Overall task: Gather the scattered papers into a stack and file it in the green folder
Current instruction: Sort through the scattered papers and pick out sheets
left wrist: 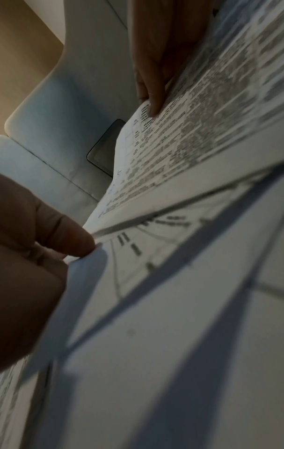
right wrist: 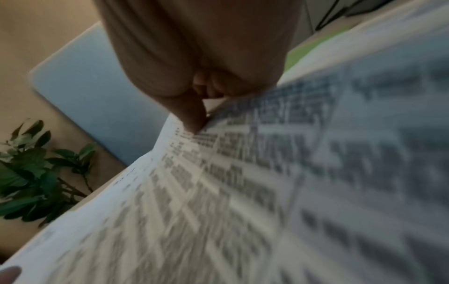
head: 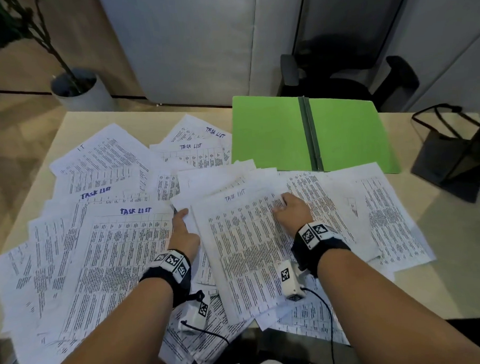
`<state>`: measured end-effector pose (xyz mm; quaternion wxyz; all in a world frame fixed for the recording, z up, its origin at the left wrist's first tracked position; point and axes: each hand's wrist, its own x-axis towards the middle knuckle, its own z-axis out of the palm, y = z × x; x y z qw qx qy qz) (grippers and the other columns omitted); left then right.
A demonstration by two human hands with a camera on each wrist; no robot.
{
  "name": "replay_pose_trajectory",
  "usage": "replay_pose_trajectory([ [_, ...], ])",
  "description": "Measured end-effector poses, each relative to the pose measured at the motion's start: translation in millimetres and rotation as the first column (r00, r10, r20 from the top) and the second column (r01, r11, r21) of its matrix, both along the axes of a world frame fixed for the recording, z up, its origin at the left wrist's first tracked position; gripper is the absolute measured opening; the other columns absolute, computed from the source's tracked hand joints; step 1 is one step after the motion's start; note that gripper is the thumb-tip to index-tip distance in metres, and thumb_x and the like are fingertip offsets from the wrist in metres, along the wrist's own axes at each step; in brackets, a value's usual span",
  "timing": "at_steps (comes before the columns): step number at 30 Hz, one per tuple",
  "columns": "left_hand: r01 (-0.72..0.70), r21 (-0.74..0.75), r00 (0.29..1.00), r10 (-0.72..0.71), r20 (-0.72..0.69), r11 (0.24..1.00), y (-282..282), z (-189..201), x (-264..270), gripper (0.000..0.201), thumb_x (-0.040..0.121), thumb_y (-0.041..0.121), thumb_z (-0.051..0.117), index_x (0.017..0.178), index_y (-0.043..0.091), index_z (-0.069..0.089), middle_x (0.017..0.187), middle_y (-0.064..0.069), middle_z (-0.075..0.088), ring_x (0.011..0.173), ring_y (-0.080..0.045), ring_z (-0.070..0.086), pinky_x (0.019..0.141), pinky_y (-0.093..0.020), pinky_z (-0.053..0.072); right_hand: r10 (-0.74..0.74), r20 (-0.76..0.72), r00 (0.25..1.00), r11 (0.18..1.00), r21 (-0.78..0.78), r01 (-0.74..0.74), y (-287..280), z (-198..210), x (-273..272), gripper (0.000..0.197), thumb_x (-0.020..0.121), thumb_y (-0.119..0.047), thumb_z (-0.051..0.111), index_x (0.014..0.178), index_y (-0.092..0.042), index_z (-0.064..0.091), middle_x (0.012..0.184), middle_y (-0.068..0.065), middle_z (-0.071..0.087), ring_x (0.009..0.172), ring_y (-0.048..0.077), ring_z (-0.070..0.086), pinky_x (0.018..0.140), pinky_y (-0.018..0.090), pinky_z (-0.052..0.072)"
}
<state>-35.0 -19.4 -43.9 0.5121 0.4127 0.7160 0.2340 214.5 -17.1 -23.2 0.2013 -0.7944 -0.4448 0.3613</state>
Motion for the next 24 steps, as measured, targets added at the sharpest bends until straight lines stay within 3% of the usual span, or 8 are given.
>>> replay_pose_trajectory([
  [2,-0.032,0.003,0.999,0.032,0.026,0.999,1,1,1,0.082,0.085,-0.016,0.037,0.150,0.027,0.012,0.136,-0.006,0.043,0.091,-0.020,0.055,0.059,-0.020,0.035,-0.099,0.046,0.994,0.995,0.006,0.098,-2,1,-1,0.025,0.096,-0.028,0.051,0.091,-0.005,0.057,0.085,0.007,0.058,0.089,0.029,0.056,0.067,0.030,0.041],
  [4,-0.075,0.017,0.995,0.074,0.062,0.997,0,4,3,0.074,0.092,-0.005,0.042,0.152,0.023,0.010,0.136,-0.003,0.043,0.091,-0.014,0.054,0.073,-0.022,0.041,-0.157,0.070,0.985,0.987,-0.036,0.159,-5,0,4,0.046,0.098,-0.038,0.046,0.116,0.003,0.056,0.112,0.016,0.061,0.108,0.032,0.056,0.085,0.033,0.043],
  [7,0.007,0.058,0.999,-0.005,-0.039,0.998,-4,9,8,0.061,0.094,0.022,0.057,0.147,0.019,0.028,0.141,-0.003,0.046,0.123,-0.027,0.049,0.101,-0.036,0.039,-0.082,0.045,0.996,0.989,-0.122,0.087,-10,-3,6,0.065,0.098,-0.047,0.040,0.142,0.001,0.038,0.147,0.018,0.041,0.136,0.031,0.038,0.109,0.034,0.030],
  [10,0.130,0.140,0.988,-0.115,-0.107,0.982,-7,15,14,0.067,0.085,0.002,0.062,0.144,0.019,0.035,0.134,-0.004,0.051,0.121,-0.027,0.050,0.092,-0.029,0.042,0.032,-0.021,0.999,0.992,-0.125,-0.035,-12,1,2,0.066,0.099,-0.047,0.039,0.145,-0.001,0.032,0.152,0.015,0.033,0.140,0.028,0.031,0.113,0.033,0.024],
  [14,0.111,0.273,0.994,-0.103,-0.044,0.956,2,52,20,0.066,0.087,-0.006,0.055,0.141,0.028,0.036,0.133,-0.002,0.052,0.120,-0.025,0.050,0.098,-0.038,0.043,-0.087,-0.120,0.989,0.995,0.042,0.092,-7,20,21,0.062,0.092,-0.038,0.058,0.141,-0.006,0.037,0.146,0.017,0.038,0.131,0.030,0.042,0.108,0.040,0.035],
  [18,0.076,0.478,0.993,-0.110,0.043,0.875,16,109,22,0.055,0.088,-0.006,0.055,0.128,0.030,0.044,0.122,0.008,0.056,0.108,-0.012,0.054,0.091,-0.026,0.044,-0.064,-0.536,0.842,0.959,0.202,0.201,-4,66,31,0.054,0.089,-0.015,0.065,0.136,-0.011,0.038,0.130,0.011,0.055,0.111,0.021,0.057,0.104,0.043,0.043],
  [21,0.050,0.564,0.985,-0.132,0.107,0.824,22,141,26,0.050,0.090,-0.004,0.054,0.119,0.034,0.043,0.112,0.009,0.059,0.091,-0.001,0.057,0.071,-0.015,0.043,0.056,-0.659,0.750,0.875,0.394,0.281,4,103,23,0.054,0.084,0.004,0.061,0.132,-0.014,0.042,0.123,0.016,0.060,0.107,0.027,0.061,0.093,0.044,0.052],
  [24,-0.067,0.579,0.964,-0.097,0.248,0.812,21,151,29,0.063,0.082,-0.014,0.054,0.125,0.030,0.042,0.112,0.011,0.062,0.097,0.004,0.059,0.079,-0.015,0.048,0.174,-0.693,0.699,0.827,0.489,0.279,6,126,14,0.067,0.081,0.019,0.055,0.134,-0.020,0.040,0.119,0.014,0.060,0.113,0.027,0.058,0.092,0.041,0.053],
])
